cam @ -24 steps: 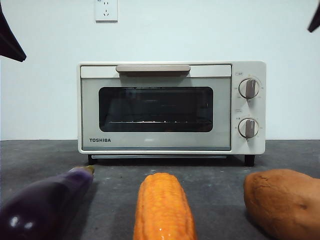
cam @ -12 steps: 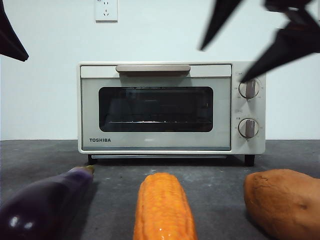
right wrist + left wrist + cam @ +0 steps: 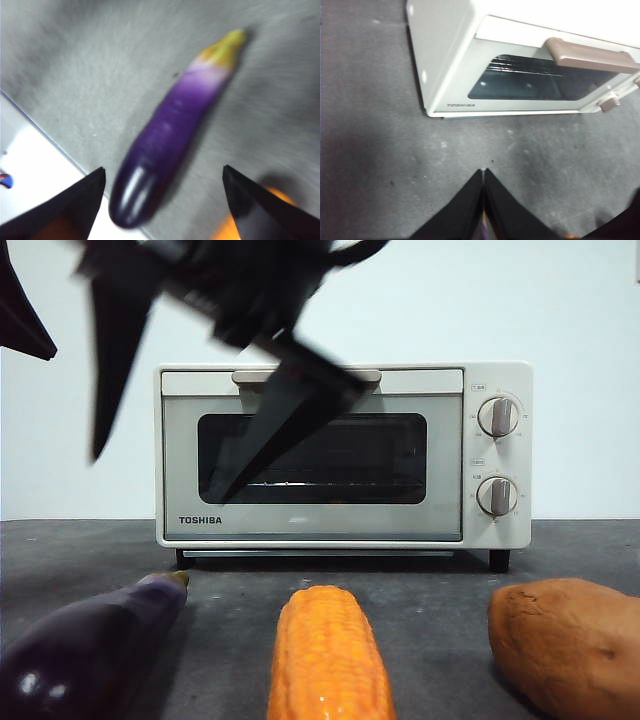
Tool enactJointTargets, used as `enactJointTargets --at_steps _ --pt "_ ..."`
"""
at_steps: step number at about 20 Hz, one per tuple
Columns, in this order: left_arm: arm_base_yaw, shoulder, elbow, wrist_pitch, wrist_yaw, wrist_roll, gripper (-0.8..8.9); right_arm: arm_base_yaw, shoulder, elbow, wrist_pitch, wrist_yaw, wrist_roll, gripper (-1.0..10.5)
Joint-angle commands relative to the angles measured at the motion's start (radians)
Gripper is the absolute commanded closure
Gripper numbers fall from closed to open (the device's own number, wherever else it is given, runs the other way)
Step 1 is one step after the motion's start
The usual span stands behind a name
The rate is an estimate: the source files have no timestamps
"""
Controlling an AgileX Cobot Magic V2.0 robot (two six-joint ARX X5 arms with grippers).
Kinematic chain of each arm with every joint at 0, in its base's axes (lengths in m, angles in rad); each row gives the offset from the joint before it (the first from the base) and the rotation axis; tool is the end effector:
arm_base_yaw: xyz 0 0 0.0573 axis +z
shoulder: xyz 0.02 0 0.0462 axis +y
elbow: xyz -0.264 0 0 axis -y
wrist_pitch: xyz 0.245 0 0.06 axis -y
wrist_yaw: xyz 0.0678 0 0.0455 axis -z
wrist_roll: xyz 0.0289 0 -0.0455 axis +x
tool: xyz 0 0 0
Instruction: Take the eggplant from the table,put the eggplant in the oven
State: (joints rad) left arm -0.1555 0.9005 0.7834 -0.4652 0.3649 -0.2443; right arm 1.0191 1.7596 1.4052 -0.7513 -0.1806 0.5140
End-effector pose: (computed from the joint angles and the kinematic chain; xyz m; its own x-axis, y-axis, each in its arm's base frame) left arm 0.1817 -0.0389 0.2892 0.7155 -0.4734 -0.5137 0.2947 0.8713 -0.3924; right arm 0.1860 0.3121 0.2480 0.0783 0.4699 -0.8792 -0.5360 0.7635 0.3603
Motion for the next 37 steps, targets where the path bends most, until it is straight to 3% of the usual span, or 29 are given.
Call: enactJointTargets --at_steps 1,11,16,20,22,26,29,32,37 --pt "-0.003 0.007 0.020 0.016 -0.006 0.024 8.07 0.032 0.103 0.054 -0.003 0.006 0.009 5.7" --pt "-0.002 0.007 0.020 0.015 -0.006 0.027 8.07 0.040 0.309 0.115 0.076 -0.002 0.002 5.8" --pt "-0.002 0.007 0.020 0.013 -0.006 0.050 8.07 0.045 0.307 0.116 0.083 -0.008 0.025 7.5" --pt "0.011 0.007 0.034 0.014 -0.027 0.063 8.07 0.045 0.295 0.126 0.037 -0.040 0.022 7.8" --pt "0.028 0.007 0.053 0.009 -0.035 0.083 8.07 0.044 0.284 0.180 -0.066 -0.039 -0.031 7.8" --pt "0.072 0.007 0.111 0.010 -0.035 0.083 8.08 0.046 0.280 0.387 -0.388 -0.035 -0.228 7.8" --pt "0.072 0.008 0.140 0.016 -0.032 0.076 8.07 0.064 0.278 0.533 -0.629 0.019 -0.368 7.8" --pt "0.056 0.017 0.147 0.056 -0.024 0.058 8.07 0.090 0.217 0.557 -0.673 0.130 -0.418 7.8" --pt "0.018 0.087 0.162 0.097 -0.024 0.041 8.07 0.153 0.055 0.552 -0.673 0.306 -0.426 7.8"
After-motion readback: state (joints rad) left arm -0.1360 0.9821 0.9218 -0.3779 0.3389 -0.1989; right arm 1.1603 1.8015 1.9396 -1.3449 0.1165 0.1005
